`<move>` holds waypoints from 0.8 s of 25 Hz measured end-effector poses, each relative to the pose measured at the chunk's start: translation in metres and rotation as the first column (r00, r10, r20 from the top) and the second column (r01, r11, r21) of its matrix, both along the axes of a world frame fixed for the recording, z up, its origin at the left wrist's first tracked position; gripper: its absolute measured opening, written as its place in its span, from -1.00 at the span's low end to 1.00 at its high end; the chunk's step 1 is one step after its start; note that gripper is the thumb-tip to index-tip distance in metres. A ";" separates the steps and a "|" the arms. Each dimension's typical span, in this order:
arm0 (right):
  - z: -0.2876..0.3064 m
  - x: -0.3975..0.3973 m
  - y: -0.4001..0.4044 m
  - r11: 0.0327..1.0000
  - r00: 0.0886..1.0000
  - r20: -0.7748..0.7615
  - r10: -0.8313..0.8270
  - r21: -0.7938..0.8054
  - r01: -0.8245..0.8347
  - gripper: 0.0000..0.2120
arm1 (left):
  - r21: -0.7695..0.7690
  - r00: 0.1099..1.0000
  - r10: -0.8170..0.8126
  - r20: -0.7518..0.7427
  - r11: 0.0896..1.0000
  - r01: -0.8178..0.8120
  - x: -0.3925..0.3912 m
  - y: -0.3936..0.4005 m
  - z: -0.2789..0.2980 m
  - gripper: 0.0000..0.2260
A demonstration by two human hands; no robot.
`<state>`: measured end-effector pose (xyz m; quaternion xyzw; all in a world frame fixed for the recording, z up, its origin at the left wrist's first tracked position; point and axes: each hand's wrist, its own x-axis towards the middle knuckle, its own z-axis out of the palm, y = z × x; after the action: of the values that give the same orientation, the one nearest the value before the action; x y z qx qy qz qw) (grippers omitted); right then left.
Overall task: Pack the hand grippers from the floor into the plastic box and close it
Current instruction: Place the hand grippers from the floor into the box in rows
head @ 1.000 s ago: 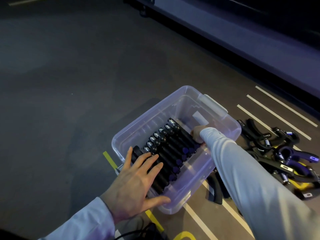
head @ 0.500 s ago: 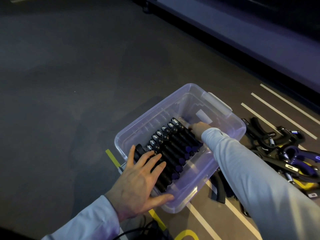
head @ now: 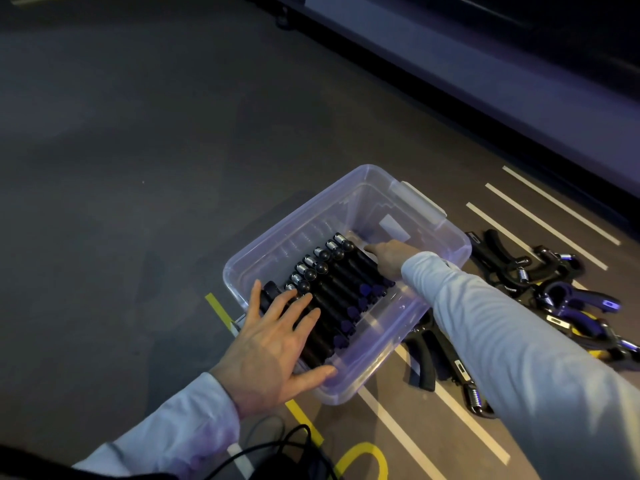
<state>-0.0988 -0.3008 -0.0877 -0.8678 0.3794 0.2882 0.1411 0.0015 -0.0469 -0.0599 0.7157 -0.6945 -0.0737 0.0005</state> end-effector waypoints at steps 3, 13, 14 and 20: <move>0.021 -0.010 0.004 1.000 0.996 0.084 -0.004 0.023 0.002 -0.41 | 0.040 1.000 0.009 0.022 0.999 -0.009 -0.003 -0.008 0.008 -0.27; 0.123 -0.113 0.068 0.953 0.845 0.533 0.050 -0.279 0.119 -0.37 | -0.123 0.999 -0.040 -0.030 0.992 0.036 -0.061 -0.053 0.064 -0.24; 0.130 -0.132 0.074 0.944 0.848 0.529 0.023 -0.290 0.155 -0.36 | -0.135 0.997 -0.067 -0.022 0.989 0.064 -0.070 -0.054 0.070 -0.25; 0.129 -0.257 0.124 0.891 0.811 0.549 -0.203 -0.241 0.386 -0.38 | -0.094 0.957 -0.285 0.045 0.953 0.288 -0.121 -0.052 0.082 -0.23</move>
<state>-0.3557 -0.1765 0.0414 -0.8529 0.5041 -0.0474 0.1275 -0.1196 -0.0985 0.0220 0.6074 -0.7938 -0.0271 0.0145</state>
